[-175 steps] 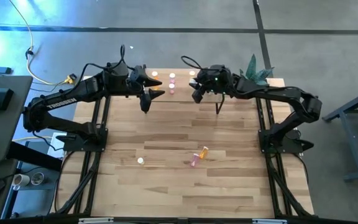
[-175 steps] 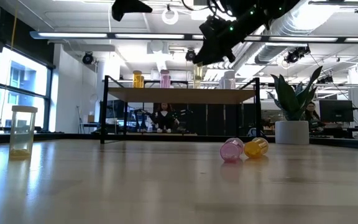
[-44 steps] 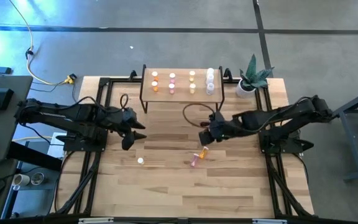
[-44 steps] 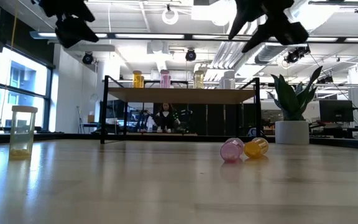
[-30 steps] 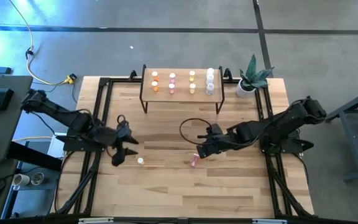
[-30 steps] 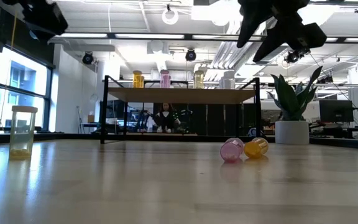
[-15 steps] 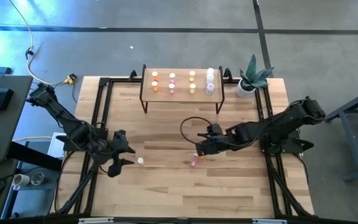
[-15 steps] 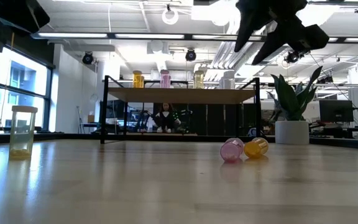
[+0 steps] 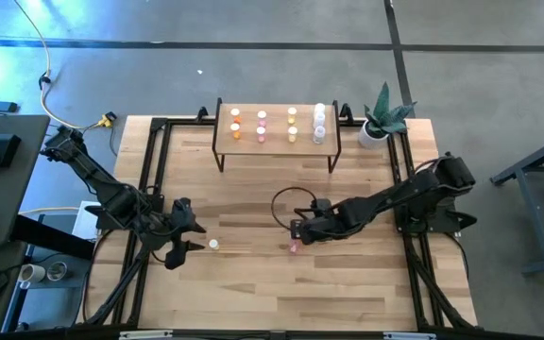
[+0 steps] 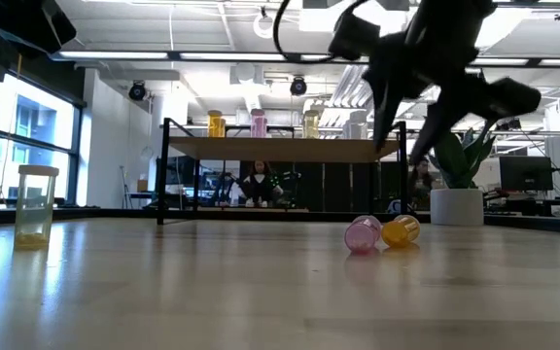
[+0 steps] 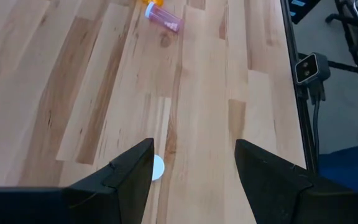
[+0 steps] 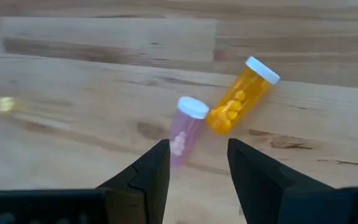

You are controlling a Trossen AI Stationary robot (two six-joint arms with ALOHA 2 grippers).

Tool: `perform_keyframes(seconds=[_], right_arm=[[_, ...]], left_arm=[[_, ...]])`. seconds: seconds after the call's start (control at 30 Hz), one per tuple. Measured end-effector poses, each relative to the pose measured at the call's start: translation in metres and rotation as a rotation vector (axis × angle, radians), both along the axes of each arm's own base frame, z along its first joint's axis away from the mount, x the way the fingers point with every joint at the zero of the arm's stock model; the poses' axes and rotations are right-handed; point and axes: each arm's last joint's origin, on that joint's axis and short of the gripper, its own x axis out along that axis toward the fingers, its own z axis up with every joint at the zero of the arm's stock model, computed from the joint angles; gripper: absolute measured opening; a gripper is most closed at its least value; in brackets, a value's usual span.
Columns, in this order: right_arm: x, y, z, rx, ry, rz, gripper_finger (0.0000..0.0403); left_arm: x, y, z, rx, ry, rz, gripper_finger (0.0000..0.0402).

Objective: Pick and place medicine bottles onto shelf by color
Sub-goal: Put the orange pill bottle on the shelf aligned with the other orange pill bottles

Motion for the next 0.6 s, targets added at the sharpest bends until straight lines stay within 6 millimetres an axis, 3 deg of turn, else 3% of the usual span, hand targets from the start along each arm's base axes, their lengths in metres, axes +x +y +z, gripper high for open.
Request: perform_keyframes(seconds=[0.6], right_arm=[[0.008, 0.002, -0.046, -0.029, 0.151, -0.150, 0.0152]], left_arm=[[0.000, 0.000, 0.000, 0.019, -0.001, -0.018, 0.0215]])
